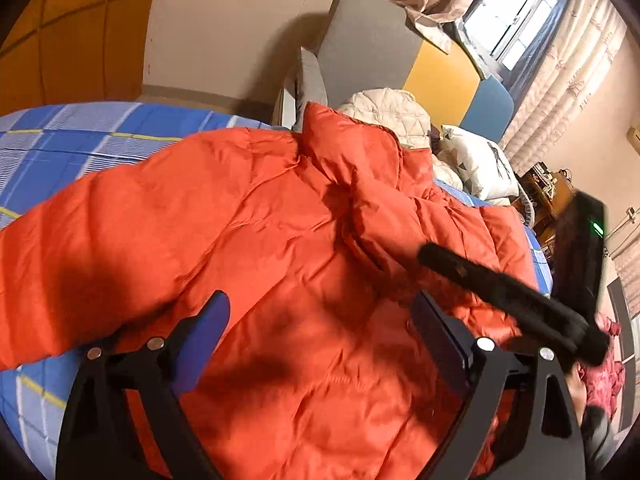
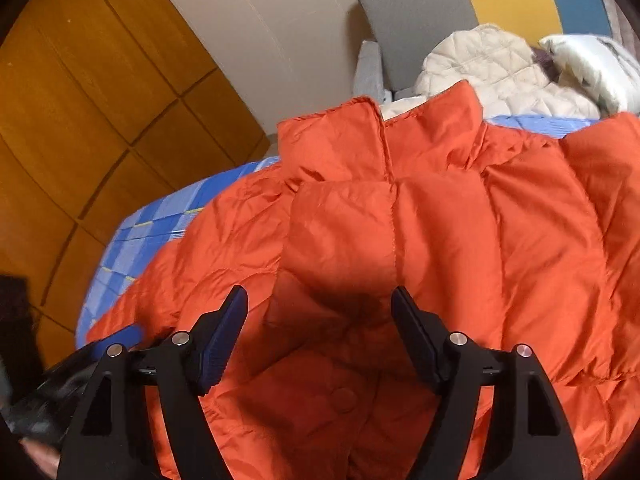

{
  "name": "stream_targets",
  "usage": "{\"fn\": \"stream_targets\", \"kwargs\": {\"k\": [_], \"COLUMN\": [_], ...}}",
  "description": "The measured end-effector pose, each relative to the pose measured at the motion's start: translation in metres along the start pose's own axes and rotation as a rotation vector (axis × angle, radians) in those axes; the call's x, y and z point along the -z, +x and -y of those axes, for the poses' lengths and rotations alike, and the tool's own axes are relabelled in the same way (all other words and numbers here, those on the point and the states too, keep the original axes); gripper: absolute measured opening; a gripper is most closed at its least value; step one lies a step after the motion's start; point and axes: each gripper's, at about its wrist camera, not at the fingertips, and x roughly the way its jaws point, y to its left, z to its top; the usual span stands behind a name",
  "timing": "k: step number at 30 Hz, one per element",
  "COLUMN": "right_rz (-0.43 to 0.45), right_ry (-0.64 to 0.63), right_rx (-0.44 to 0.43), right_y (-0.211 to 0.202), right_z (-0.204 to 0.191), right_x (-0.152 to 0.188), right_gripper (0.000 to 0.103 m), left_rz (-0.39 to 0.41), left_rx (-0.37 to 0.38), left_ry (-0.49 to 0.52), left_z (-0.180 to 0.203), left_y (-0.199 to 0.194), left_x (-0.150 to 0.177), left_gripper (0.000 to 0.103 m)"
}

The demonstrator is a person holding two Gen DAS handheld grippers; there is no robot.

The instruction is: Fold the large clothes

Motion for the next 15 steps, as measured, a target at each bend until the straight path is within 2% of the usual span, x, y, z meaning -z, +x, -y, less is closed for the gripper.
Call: {"fn": "stream_targets", "kwargs": {"k": [2, 7, 13, 15], "right_rz": [0.038, 0.117, 0.197, 0.223], "right_ry": [0.025, 0.175, 0.374, 0.446], "right_rx": [-0.017, -0.068, -0.036, -0.020], "right_y": [-0.018, -0.070, -0.114, -0.121], "right_z": [0.009, 0.053, 0.116, 0.138], "right_x": [0.006, 0.035, 0.070, 0.076], "right_gripper": [0.074, 0.074, 0.075, 0.079], "left_rz": [-0.034, -0.097, -0.145, -0.147], "left_rx": [0.031, 0.054, 0.072, 0.070], "left_ry": [-0.032, -0.049, -0.072, -0.082], "left_z": [0.001, 0.014, 0.033, 0.038], "left_y": [0.020, 0.070, 0.116, 0.126], "left_x": [-0.009, -0.024, -0.032, -0.034], "left_gripper": [0.084, 0.082, 0.081, 0.073]}}
